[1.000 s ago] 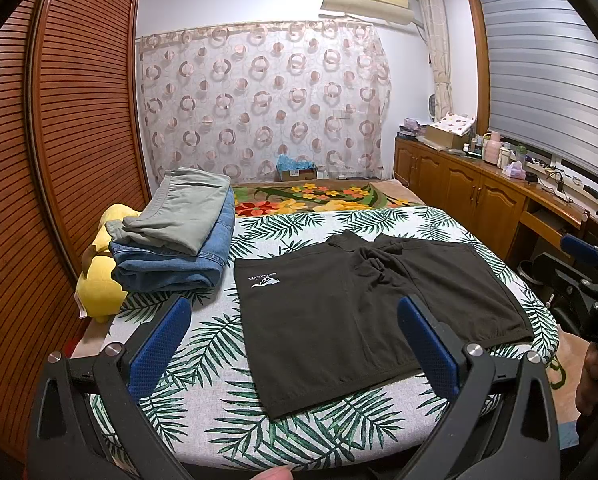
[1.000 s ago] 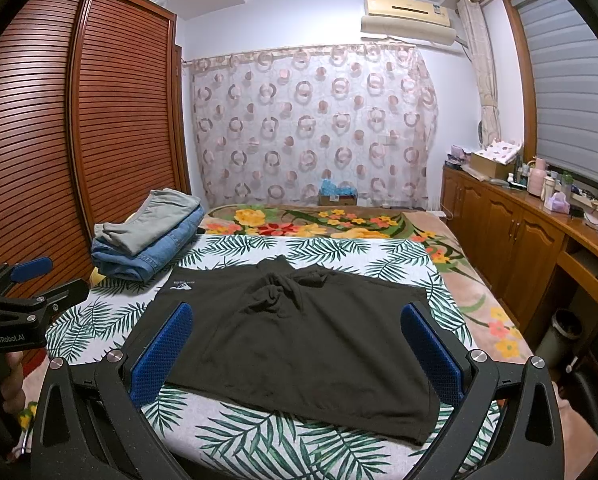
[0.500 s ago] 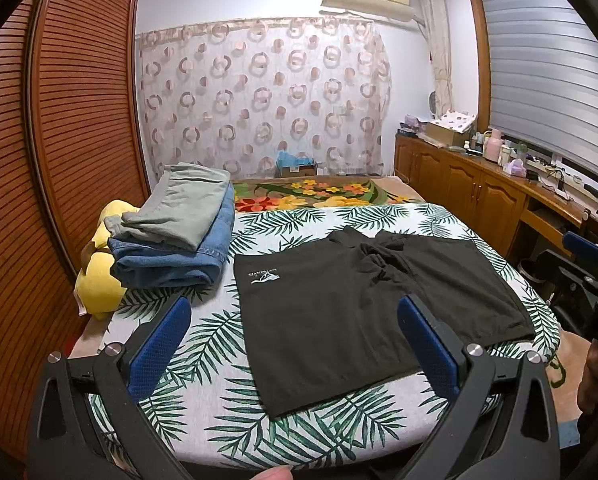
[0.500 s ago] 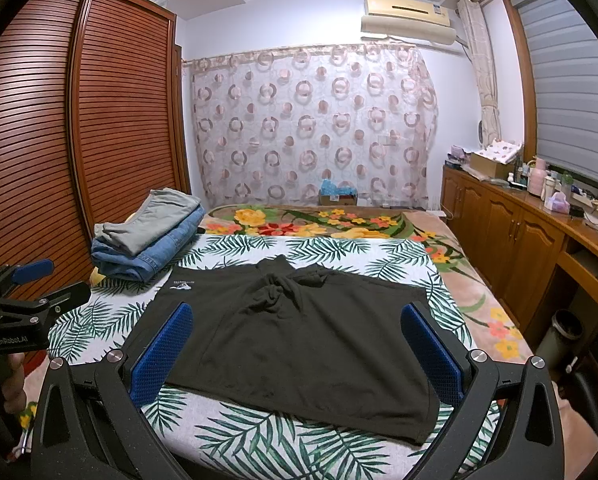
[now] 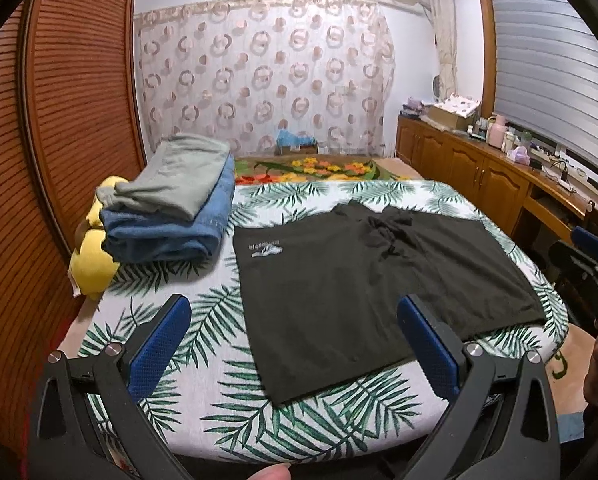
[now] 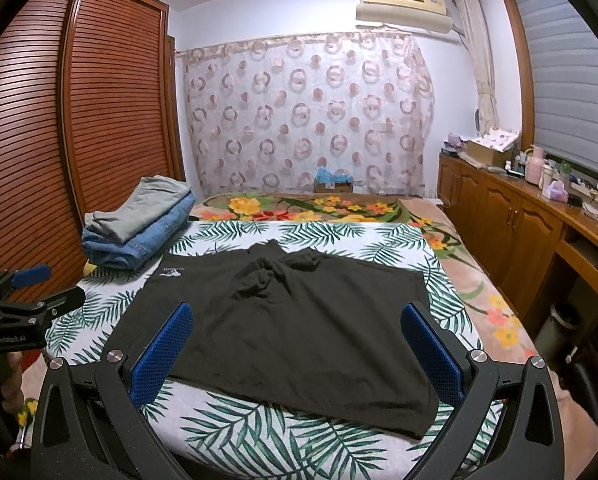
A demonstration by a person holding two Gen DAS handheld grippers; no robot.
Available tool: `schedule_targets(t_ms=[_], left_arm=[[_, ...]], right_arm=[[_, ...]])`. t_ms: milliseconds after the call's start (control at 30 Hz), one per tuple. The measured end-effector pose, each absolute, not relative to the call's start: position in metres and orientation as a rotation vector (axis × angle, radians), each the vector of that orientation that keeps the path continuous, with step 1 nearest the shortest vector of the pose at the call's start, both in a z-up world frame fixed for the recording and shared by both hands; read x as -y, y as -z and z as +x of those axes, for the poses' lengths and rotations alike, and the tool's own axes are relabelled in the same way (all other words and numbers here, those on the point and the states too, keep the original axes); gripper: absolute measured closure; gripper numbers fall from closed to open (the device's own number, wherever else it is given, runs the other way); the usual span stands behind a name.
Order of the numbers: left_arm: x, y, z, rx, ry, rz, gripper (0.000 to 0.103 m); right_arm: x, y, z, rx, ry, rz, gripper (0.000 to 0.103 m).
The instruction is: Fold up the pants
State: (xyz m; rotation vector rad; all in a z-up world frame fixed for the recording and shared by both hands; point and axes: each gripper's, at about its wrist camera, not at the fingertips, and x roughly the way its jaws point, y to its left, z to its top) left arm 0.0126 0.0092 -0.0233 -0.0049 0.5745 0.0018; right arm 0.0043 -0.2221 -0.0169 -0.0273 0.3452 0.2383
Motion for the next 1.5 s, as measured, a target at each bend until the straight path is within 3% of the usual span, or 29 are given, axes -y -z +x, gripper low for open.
schedule_targets(t_ms=[800, 867, 1033, 1233, 1400, 1500], left_arm=[[-0.028, 0.074, 0.031, -0.725, 0.073, -0.04, 0.001], [-0.034, 0.078, 0.032, -0.742, 0.082, -0.056, 0.005], [-0.045, 0.088, 0.032, -0.768, 0.099, -0.079, 0.028], [-0.048, 0.098, 0.028, -0.799, 0.116, -0.076, 0.049], [-0.044, 0.105, 0.027, -0.823, 0.15, -0.067, 0.062], [-0.045, 0.108, 0.029, -0.833, 0.155, -0.071, 0.064]], right_arm=[[0.22, 0.024, 0.029, -0.487, -0.235, -0.074, 0.0], [0.221, 0.024, 0.031, -0.502, -0.236, -0.084, 0.0], [0.222, 0.026, 0.033, -0.534, -0.226, -0.106, 0.0], [0.221, 0.021, 0.035, -0.561, -0.22, -0.117, 0.0], [0.222, 0.018, 0.033, -0.57, -0.219, -0.117, 0.0], [0.221, 0.017, 0.032, -0.57, -0.219, -0.114, 0.0]])
